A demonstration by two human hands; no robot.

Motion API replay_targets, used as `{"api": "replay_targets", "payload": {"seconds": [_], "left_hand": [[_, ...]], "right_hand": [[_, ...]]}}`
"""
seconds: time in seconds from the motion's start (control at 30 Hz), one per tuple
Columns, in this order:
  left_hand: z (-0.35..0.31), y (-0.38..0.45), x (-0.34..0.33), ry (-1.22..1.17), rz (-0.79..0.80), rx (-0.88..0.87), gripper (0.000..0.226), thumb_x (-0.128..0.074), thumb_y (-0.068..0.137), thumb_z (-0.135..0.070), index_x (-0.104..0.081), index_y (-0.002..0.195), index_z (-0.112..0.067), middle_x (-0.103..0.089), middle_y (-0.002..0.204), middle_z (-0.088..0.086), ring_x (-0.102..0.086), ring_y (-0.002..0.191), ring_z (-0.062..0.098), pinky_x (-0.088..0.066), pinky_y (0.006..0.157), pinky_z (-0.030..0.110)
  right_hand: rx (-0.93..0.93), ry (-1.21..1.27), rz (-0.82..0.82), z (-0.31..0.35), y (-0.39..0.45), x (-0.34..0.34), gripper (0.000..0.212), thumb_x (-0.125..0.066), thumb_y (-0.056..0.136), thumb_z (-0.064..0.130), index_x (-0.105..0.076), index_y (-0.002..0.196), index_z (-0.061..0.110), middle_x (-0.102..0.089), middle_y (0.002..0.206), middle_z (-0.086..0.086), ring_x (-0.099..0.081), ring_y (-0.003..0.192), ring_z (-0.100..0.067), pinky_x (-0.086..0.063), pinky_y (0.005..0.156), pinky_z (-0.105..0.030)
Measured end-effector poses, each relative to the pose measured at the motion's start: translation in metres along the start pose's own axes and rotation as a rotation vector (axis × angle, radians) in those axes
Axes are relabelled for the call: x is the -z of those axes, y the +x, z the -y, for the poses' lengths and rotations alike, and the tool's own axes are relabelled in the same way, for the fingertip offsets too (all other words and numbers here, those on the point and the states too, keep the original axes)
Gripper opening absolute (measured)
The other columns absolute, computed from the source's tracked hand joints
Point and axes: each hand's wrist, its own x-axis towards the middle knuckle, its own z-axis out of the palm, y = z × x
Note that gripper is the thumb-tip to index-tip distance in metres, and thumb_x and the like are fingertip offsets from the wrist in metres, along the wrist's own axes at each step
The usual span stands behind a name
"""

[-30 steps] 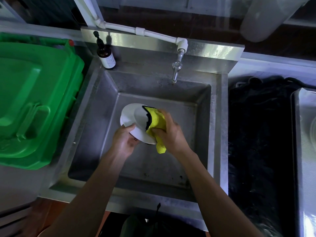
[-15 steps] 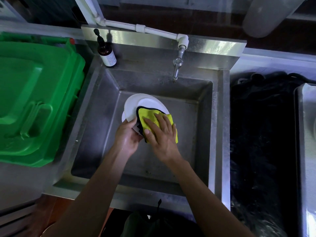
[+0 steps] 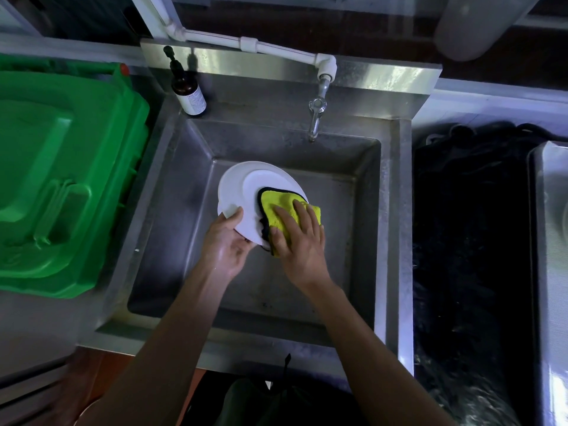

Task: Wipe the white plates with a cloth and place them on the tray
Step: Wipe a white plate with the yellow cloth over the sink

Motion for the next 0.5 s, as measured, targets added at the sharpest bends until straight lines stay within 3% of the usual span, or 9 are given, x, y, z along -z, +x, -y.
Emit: {"api": "replay_targets", "payload": {"seconds": [0.13, 0.23, 0.3, 0.5], "left_hand": [[0.0, -0.003, 0.004, -0.005, 0.063, -0.004, 0.026, -0.064, 0.093, -0.014, -0.072, 0.117, -0.01, -0.07, 0.124, 0.023, -0.07, 0.109, 0.041, -0.061, 0.08, 0.05], [-0.002, -0.003, 0.007, 0.024, 0.122, -0.009, 0.03, -0.062, 0.094, -0.012, -0.068, 0.123, -0.01, -0.066, 0.131, 0.022, -0.066, 0.117, 0.042, -0.058, 0.089, 0.057], [-0.004, -0.003, 0.01, 0.042, 0.176, -0.013, 0.029, -0.057, 0.097, -0.008, -0.071, 0.122, -0.013, -0.064, 0.135, 0.02, -0.063, 0.122, 0.041, -0.055, 0.095, 0.06], [-0.013, -0.008, 0.018, 0.136, 0.253, 0.028, 0.036, -0.067, 0.085, -0.009, -0.074, 0.12, -0.015, -0.067, 0.132, 0.013, -0.065, 0.121, 0.035, -0.058, 0.089, 0.056]], "right_hand": [[-0.017, 0.101, 0.001, -0.011, 0.008, 0.005, 0.048, -0.047, 0.104, 0.04, -0.044, 0.151, 0.027, -0.023, 0.164, -0.009, -0.012, 0.153, -0.032, -0.011, 0.124, -0.052], [-0.058, 0.162, -0.012, -0.012, 0.012, 0.006, 0.051, -0.047, 0.105, 0.038, -0.038, 0.153, 0.024, -0.018, 0.165, -0.01, -0.007, 0.154, -0.033, -0.005, 0.125, -0.046], [-0.114, 0.21, -0.014, -0.013, 0.02, 0.01, 0.054, -0.046, 0.105, 0.039, -0.034, 0.155, 0.026, -0.015, 0.166, -0.008, -0.007, 0.153, -0.032, -0.008, 0.125, -0.049], [-0.145, 0.261, -0.006, -0.016, 0.041, 0.025, 0.058, -0.046, 0.104, 0.045, -0.027, 0.157, 0.031, -0.023, 0.163, -0.006, -0.019, 0.15, -0.027, -0.017, 0.123, -0.043]]}}
